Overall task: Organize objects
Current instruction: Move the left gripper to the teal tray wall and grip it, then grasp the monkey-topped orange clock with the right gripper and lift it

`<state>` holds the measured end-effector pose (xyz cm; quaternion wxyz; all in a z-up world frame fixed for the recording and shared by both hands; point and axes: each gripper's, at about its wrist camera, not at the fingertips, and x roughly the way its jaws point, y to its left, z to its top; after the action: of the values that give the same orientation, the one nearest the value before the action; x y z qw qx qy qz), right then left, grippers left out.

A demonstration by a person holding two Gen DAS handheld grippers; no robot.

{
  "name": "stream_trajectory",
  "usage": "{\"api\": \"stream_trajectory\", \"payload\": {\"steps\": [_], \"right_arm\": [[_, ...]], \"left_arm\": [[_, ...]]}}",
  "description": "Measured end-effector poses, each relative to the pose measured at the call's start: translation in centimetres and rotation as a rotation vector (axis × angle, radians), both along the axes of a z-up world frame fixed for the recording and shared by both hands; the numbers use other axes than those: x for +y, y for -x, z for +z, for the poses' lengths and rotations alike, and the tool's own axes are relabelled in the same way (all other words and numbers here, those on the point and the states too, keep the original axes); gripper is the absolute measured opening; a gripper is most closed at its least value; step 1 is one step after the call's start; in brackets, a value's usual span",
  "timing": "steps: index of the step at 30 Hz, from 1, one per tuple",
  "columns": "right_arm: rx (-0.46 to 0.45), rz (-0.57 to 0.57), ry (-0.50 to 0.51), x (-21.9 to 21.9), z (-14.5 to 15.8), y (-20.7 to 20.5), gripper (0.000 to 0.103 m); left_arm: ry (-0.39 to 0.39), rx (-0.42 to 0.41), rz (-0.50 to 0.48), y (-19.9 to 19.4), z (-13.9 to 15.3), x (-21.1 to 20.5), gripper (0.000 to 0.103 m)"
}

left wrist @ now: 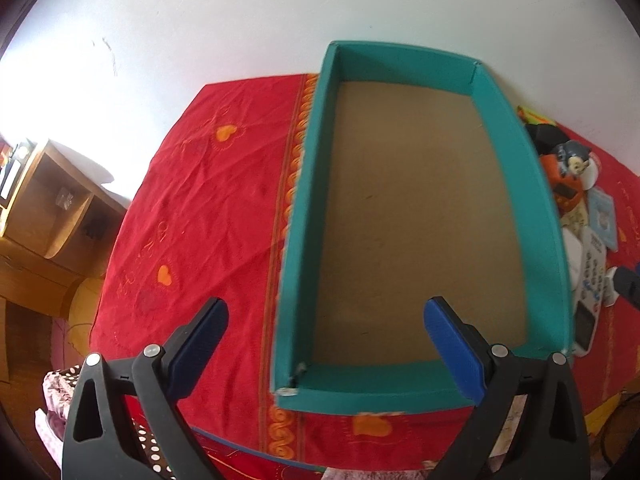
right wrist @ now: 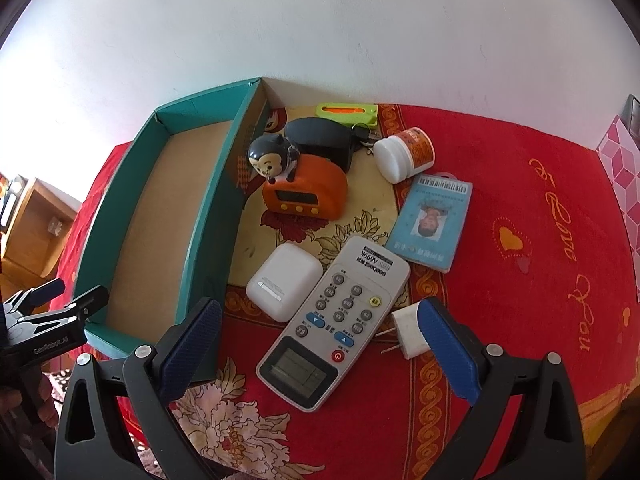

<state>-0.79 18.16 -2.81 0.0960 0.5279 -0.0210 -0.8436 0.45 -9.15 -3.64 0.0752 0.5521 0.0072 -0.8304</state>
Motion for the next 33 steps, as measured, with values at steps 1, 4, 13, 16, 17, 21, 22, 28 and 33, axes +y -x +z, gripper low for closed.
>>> {"api": "stream_trajectory", "payload": {"steps": [1,4,13,16,17,21,22,28,33], "right_arm": [[-0.003,-0.001,0.000,-0.1,0.0,-0.1,0.100],[-0.010,-0.003,-0.005,-0.4,-0.2,-0.2,0.101],[-0.025,-0.021,-0.039,-0.9,-0.3,-0.5,0.100],[-0.024,-0.006,-0.046,-1.1,-0.3,-0.8,0.100],[-0.022,0.007,-0.060,-1.3,-0.3,-0.8,0.100],[-0.015,0.069,-0.100,-1.7,0.1,-0.6,0.100],[-0.007,0.093,-0.106,-1.9,0.3,-0.4,0.100],[0.033,0.245,-0.172,-2.6,0.7,2.4,0.095],[0.023,0.335,-0.131,-2.5,-0.4,5.5,0.088]], "left_arm": [[0.001,-0.007,-0.001,-0.1,-0.2,-0.2,0.099],[-0.004,-0.025,-0.004,-0.2,-1.0,-0.9,0.097],[-0.076,-0.047,-0.066,0.0,-2.7,-1.9,0.079],[-0.106,-0.055,-0.086,0.4,-3.3,-2.3,0.069],[-0.125,-0.071,-0.080,0.8,-3.6,-2.4,0.065],[-0.116,-0.084,-0.114,1.2,-3.5,-2.0,0.048],[-0.116,-0.079,-0.130,1.1,-3.4,-1.7,0.040],[-0.066,-0.084,-0.121,1.4,-3.1,-1.2,0.023],[-0.025,-0.109,-0.063,1.8,-3.0,-1.9,0.009]]}}
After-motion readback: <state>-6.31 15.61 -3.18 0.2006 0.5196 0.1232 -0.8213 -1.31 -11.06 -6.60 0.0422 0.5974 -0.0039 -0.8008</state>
